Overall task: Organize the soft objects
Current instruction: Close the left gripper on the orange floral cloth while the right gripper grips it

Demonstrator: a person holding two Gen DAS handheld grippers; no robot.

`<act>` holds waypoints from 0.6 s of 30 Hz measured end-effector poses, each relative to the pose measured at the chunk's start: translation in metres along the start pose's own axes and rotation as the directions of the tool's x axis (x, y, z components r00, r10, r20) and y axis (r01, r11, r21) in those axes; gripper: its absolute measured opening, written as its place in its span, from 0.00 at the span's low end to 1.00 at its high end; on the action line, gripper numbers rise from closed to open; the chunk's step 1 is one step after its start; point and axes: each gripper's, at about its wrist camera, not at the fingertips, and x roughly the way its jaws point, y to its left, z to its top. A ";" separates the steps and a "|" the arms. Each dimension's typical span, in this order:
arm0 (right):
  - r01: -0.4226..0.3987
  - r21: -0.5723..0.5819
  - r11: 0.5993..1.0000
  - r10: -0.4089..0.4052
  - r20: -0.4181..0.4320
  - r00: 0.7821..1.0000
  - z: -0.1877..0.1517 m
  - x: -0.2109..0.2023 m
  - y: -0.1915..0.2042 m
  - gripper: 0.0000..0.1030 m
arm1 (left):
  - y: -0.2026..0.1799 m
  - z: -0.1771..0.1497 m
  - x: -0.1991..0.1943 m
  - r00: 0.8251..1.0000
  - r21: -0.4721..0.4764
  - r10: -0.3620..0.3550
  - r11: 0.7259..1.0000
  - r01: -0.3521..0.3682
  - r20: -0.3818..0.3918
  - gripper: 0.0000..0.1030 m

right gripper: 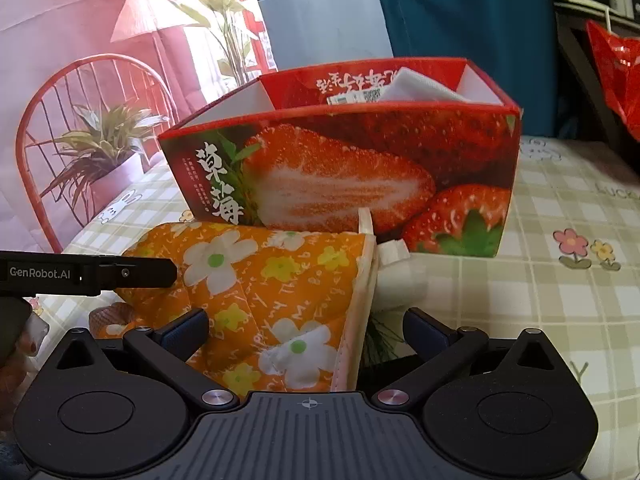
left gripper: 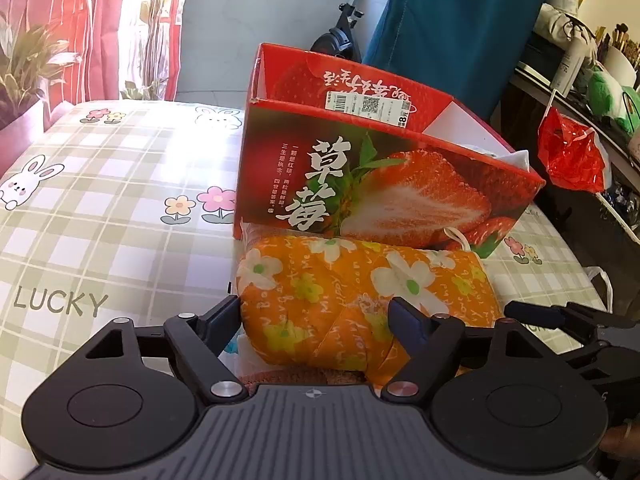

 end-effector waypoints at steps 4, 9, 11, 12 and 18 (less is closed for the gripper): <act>-0.016 -0.007 1.000 0.016 -0.009 1.000 -0.001 0.002 0.001 0.99 | 0.003 0.000 0.002 1.000 -0.011 0.003 1.000 -0.003 -0.005 0.79; -0.034 -0.006 0.999 0.033 -0.023 0.999 -0.003 0.004 0.001 0.97 | 0.005 -0.003 0.004 1.000 -0.031 0.002 1.000 -0.002 -0.009 0.79; -0.044 0.002 0.999 0.044 -0.026 0.999 -0.003 0.004 0.000 0.95 | 0.006 -0.004 0.003 1.000 -0.035 -0.003 0.999 0.003 -0.006 0.77; -0.052 0.006 0.999 0.052 -0.028 0.998 -0.003 0.005 0.000 0.93 | 0.005 -0.004 0.002 1.000 -0.034 -0.003 0.999 0.003 -0.002 0.75; -0.077 0.010 0.997 0.077 -0.022 0.997 -0.004 -0.001 0.002 0.79 | -0.002 -0.004 -0.012 0.999 -0.003 0.005 1.000 -0.005 0.049 0.40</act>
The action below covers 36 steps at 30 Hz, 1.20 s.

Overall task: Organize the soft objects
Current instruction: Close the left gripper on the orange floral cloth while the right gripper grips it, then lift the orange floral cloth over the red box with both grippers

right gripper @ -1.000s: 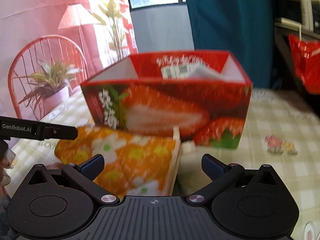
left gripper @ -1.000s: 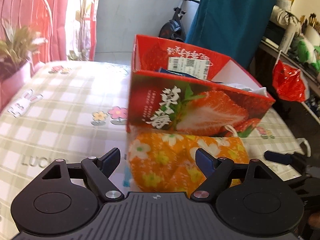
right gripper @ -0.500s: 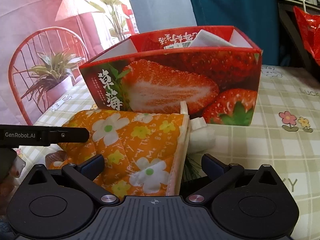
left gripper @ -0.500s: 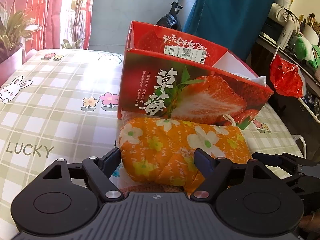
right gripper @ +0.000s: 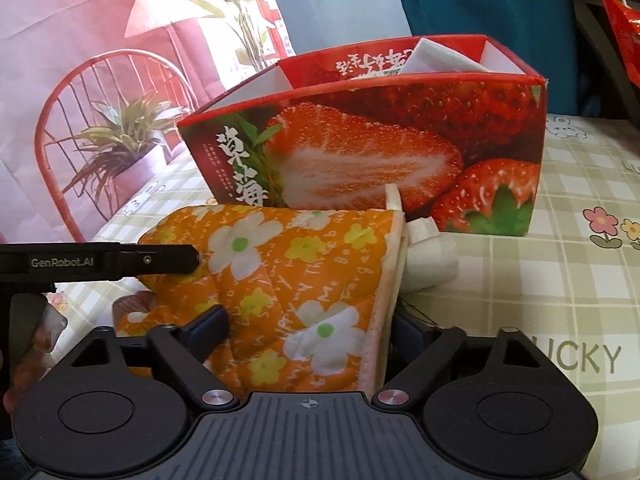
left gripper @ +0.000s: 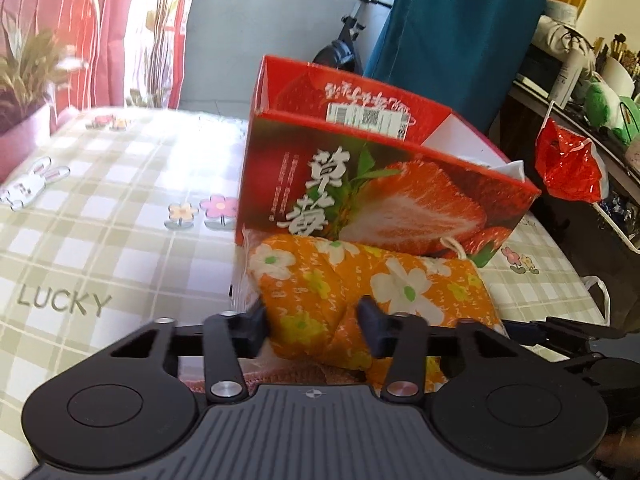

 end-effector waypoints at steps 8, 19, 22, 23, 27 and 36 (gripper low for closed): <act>0.044 -0.007 0.999 -0.043 0.100 0.994 0.007 -0.028 -0.001 0.44 | -0.011 -0.003 -0.023 0.997 -0.011 0.015 1.000 -0.014 0.077 0.20; 0.048 -0.020 0.999 -0.045 0.123 0.991 0.000 -0.041 -0.003 0.12 | -0.027 -0.019 -0.033 0.995 0.036 0.041 0.998 -0.044 0.095 0.20; 0.042 -0.019 0.999 -0.040 0.115 0.993 -0.003 -0.041 -0.002 0.12 | -0.026 -0.023 -0.030 0.996 0.028 0.045 0.998 -0.047 0.082 0.20; 0.041 -0.019 0.999 -0.038 0.112 0.993 -0.004 -0.041 -0.002 0.12 | -0.025 -0.024 -0.029 0.996 0.024 0.045 0.999 -0.047 0.079 0.20; 0.043 -0.032 0.999 -0.040 0.106 0.994 -0.007 -0.040 0.001 0.12 | -0.022 -0.028 -0.027 0.996 0.013 0.048 0.999 -0.049 0.071 0.20; 0.045 -0.040 0.998 -0.041 0.108 0.993 -0.007 -0.039 0.000 0.10 | -0.017 -0.033 -0.019 0.997 -0.005 0.056 0.998 -0.055 0.057 0.20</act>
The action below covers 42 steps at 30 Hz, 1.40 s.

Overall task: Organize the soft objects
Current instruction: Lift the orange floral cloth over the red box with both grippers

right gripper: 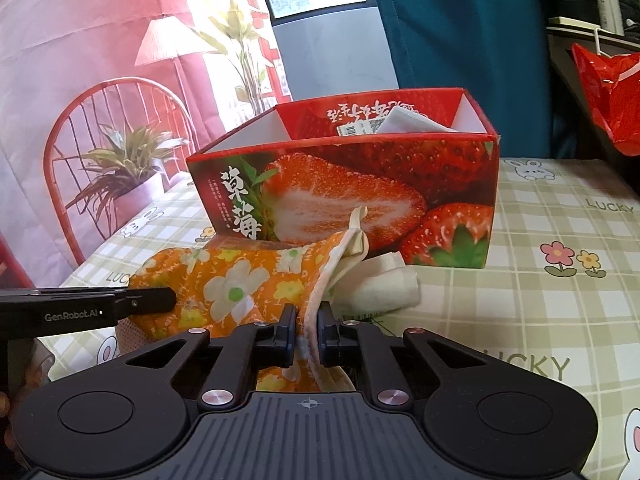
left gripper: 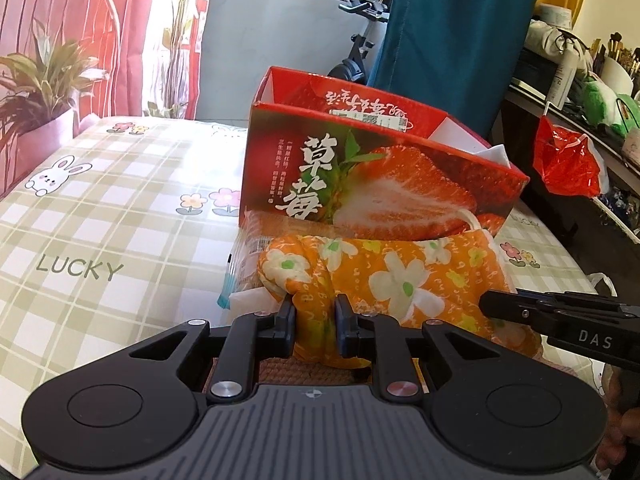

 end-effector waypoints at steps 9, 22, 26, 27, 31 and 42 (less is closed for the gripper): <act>-0.025 0.005 1.000 0.025 0.024 0.999 0.003 -0.005 -0.003 0.08 | 0.000 0.006 -0.013 0.999 -0.014 -0.013 1.000 0.014 0.045 0.17; -0.054 -0.050 0.997 0.060 0.135 0.989 0.046 -0.042 -0.008 0.08 | -0.018 0.054 -0.041 0.990 0.036 -0.048 0.998 0.043 0.136 0.17; -0.053 -0.069 0.996 0.063 0.142 0.988 0.050 -0.051 -0.007 0.08 | -0.027 0.066 -0.054 0.986 0.054 -0.062 0.997 0.054 0.154 0.17; -0.057 -0.073 0.996 0.067 0.142 0.988 0.051 -0.053 -0.007 0.08 | -0.029 0.068 -0.057 0.985 0.065 -0.064 0.996 0.054 0.158 0.17; -0.060 -0.068 0.996 0.070 0.146 0.987 0.054 -0.056 -0.007 0.07 | -0.036 0.077 -0.058 0.986 0.111 -0.067 0.993 0.050 0.152 0.17; -0.098 -0.024 0.995 0.100 0.123 0.987 0.063 -0.052 -0.007 0.07 | -0.039 0.096 -0.055 0.986 0.164 -0.071 0.985 0.046 0.149 0.17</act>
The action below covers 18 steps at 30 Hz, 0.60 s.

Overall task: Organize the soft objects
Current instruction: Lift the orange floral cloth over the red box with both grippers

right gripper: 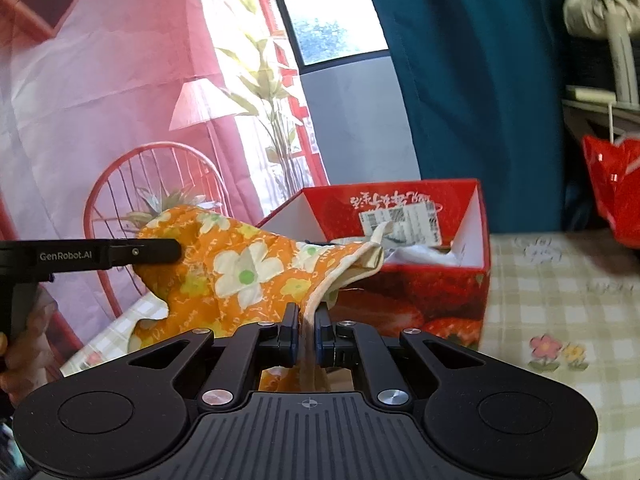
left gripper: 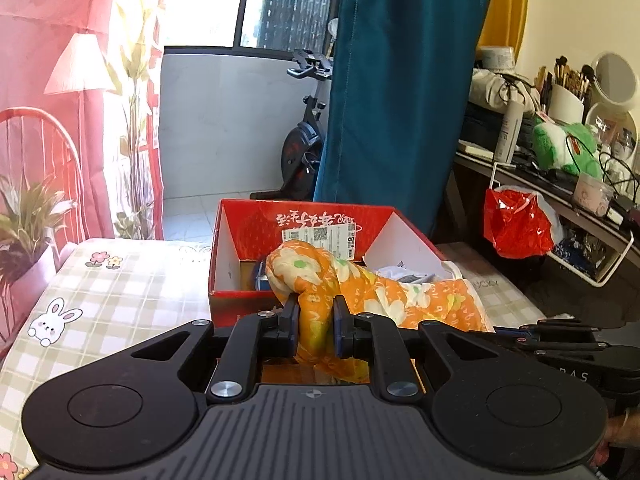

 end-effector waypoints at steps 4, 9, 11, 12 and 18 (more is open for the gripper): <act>-0.002 -0.006 1.000 0.002 -0.013 1.000 0.001 0.005 0.000 0.07 | 0.006 0.004 0.008 1.000 -0.007 -0.004 1.000 0.004 -0.015 0.17; -0.007 -0.009 1.000 0.007 -0.012 1.000 0.013 0.013 -0.002 0.07 | 0.011 0.013 0.019 1.000 -0.013 0.000 1.000 0.000 -0.001 0.16; -0.007 -0.027 1.000 0.007 -0.009 1.000 0.019 0.017 -0.002 0.07 | 0.014 0.020 0.025 1.000 -0.014 0.004 1.000 -0.004 0.008 0.16; -0.007 -0.035 0.999 0.007 -0.009 1.000 0.024 0.020 -0.003 0.07 | 0.015 0.024 0.029 1.000 -0.013 0.006 1.000 -0.006 0.014 0.16; 0.026 -0.089 0.996 -0.024 0.024 0.999 0.059 0.043 -0.015 0.07 | 0.020 0.056 0.068 0.999 -0.026 0.023 0.999 -0.021 0.046 0.16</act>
